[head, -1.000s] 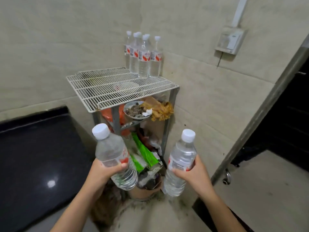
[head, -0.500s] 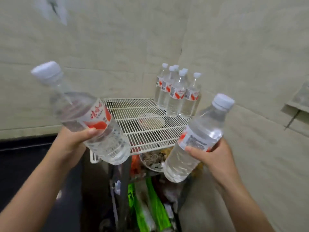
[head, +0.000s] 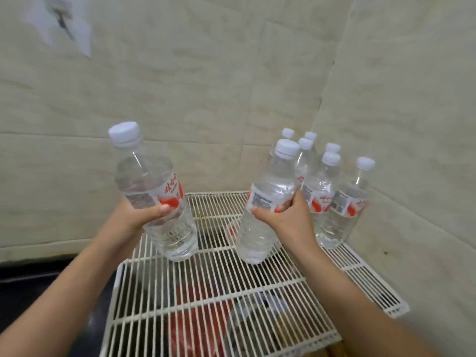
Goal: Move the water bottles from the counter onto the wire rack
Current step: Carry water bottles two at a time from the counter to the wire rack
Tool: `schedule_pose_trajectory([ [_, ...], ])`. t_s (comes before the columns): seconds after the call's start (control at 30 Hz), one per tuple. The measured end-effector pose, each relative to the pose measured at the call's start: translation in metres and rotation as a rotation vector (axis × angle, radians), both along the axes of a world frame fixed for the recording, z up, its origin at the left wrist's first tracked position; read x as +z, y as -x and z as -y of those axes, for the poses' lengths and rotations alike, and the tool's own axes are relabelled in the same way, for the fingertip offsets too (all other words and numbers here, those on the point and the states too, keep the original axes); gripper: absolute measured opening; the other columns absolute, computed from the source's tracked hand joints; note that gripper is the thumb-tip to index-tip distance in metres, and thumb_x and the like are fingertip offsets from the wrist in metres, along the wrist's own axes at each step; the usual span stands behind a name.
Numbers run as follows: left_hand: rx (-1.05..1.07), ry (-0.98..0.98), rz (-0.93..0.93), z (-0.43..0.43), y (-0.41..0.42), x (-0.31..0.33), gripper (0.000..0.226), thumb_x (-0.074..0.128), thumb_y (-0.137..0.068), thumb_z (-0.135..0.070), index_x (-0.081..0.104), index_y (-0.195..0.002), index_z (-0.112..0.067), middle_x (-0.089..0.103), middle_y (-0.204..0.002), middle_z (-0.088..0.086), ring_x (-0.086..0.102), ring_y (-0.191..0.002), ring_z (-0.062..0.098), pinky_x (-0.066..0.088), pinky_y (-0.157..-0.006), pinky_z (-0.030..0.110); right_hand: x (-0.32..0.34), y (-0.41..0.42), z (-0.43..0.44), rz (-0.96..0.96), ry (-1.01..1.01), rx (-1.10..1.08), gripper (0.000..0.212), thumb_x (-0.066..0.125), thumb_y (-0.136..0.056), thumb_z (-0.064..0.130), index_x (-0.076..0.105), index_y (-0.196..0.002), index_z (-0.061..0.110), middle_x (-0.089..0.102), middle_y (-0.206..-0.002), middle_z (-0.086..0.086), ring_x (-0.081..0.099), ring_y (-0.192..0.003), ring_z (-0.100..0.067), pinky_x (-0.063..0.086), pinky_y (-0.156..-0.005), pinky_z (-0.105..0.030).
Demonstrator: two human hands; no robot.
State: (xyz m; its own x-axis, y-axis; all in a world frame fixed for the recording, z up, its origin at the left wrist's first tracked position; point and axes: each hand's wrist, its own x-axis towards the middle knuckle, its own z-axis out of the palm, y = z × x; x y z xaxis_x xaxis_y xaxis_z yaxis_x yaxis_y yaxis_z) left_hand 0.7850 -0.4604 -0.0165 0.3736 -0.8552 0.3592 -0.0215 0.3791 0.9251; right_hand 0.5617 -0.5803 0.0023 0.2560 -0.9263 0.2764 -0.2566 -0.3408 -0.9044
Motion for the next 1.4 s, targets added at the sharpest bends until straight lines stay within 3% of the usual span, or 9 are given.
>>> schedule_pose_trajectory([
  [0.1, 0.041, -0.047, 0.013, 0.006, -0.008, -0.005, 0.098, 0.087, -0.022, -0.052, 0.059, -0.108, -0.014, 0.073, -0.093, 0.002, 0.069, -0.09, 0.019, 0.058, -0.076, 0.027, 0.0, -0.037, 0.035, -0.022, -0.003, -0.031, 0.062, 0.081, -0.061, 0.033, 0.044, -0.109, 0.018, 0.054, -0.094, 0.007, 0.056, -0.092, -0.019, 0.049, -0.084, -0.037],
  [0.23, 0.09, -0.101, 0.02, 0.006, -0.01, -0.008, 0.098, 0.086, -0.023, -0.052, 0.058, -0.109, -0.017, 0.072, -0.1, 0.005, 0.069, -0.093, 0.021, 0.058, -0.074, 0.025, 0.004, -0.081, 0.08, -0.018, -0.02, -0.101, 0.061, 0.078, -0.067, 0.032, 0.044, -0.114, 0.013, 0.058, -0.111, -0.003, 0.056, -0.097, -0.024, 0.035, -0.075, -0.026],
  [0.8, 0.12, -0.222, 0.04, 0.042, -0.01, -0.008, 0.103, 0.085, -0.017, -0.056, 0.058, -0.109, -0.016, 0.073, -0.097, 0.004, 0.069, -0.091, 0.02, 0.051, -0.082, 0.034, -0.012, -0.115, 0.144, -0.139, -0.049, -0.294, 0.073, 0.075, -0.07, 0.034, 0.037, -0.125, 0.005, 0.052, -0.124, -0.015, 0.053, -0.11, -0.033, 0.044, -0.089, -0.041],
  [0.97, 0.087, -0.245, 0.073, 0.057, -0.007, -0.008, 0.102, 0.085, -0.02, -0.056, 0.057, -0.111, -0.018, 0.072, -0.101, 0.005, 0.068, -0.096, 0.022, 0.051, -0.085, 0.037, -0.007, -0.099, 0.126, -0.194, 0.072, -0.282, 0.085, 0.068, -0.077, 0.032, 0.019, -0.141, 0.006, 0.028, -0.146, -0.017, 0.026, -0.135, -0.031, 0.028, -0.11, -0.042],
  [1.03, 0.058, -0.249, 0.095, 0.062, -0.004, -0.006, 0.096, 0.084, -0.021, -0.057, 0.059, -0.107, -0.022, 0.073, -0.1, 0.002, 0.068, -0.096, 0.022, 0.051, -0.086, 0.037, 0.009, -0.093, 0.102, -0.16, 0.252, -0.184, 0.073, 0.06, -0.084, 0.03, 0.023, -0.141, 0.008, 0.028, -0.146, -0.013, 0.026, -0.135, -0.026, 0.024, -0.112, -0.037],
  [1.13, 0.006, -0.254, 0.137, 0.072, 0.002, -0.003, 0.085, 0.083, -0.023, -0.059, 0.061, -0.1, -0.03, 0.073, -0.1, -0.002, 0.068, -0.095, 0.019, 0.051, -0.088, 0.038, 0.055, -0.088, 0.062, -0.061, 0.298, 0.319, 0.047, 0.051, -0.091, 0.03, 0.041, -0.134, 0.014, 0.045, -0.132, -0.006, 0.045, -0.112, -0.014, 0.04, -0.1, -0.029],
  [1.23, -0.068, -0.258, 0.196, 0.079, 0.007, 0.0, 0.087, 0.083, -0.029, -0.057, 0.059, -0.108, -0.029, 0.072, -0.105, -0.002, 0.067, -0.098, 0.016, 0.05, -0.089, 0.038, 0.091, -0.085, 0.035, -0.312, 0.415, 0.703, 0.043, 0.051, -0.091, 0.033, 0.045, -0.132, 0.02, 0.048, -0.115, 0.011, 0.046, -0.093, 0.004, 0.037, -0.08, -0.013],
  [1.33, -0.14, -0.25, 0.28, 0.081, 0.011, 0.004, 0.077, 0.082, -0.04, -0.043, 0.058, -0.111, -0.026, 0.07, -0.107, 0.002, 0.067, -0.099, 0.018, 0.05, -0.093, 0.043, 0.098, -0.086, 0.032, -0.583, 0.611, 0.696, 0.047, 0.064, -0.083, 0.029, 0.05, -0.126, 0.017, 0.055, -0.125, 0.001, 0.051, -0.106, -0.011, 0.037, -0.081, -0.02],
  [1.4, -0.145, -0.24, 0.299, 0.087, 0.01, 0.006, 0.067, 0.079, -0.044, -0.037, 0.061, -0.107, -0.026, 0.071, -0.105, 0.004, 0.066, -0.099, 0.02, 0.049, -0.094, 0.046, 0.1, -0.091, 0.037, -0.564, 0.611, 0.648, 0.034, 0.065, -0.083, 0.023, 0.057, -0.113, 0.01, 0.061, -0.112, -0.006, 0.049, -0.094, -0.015, 0.035, -0.07, -0.017],
])
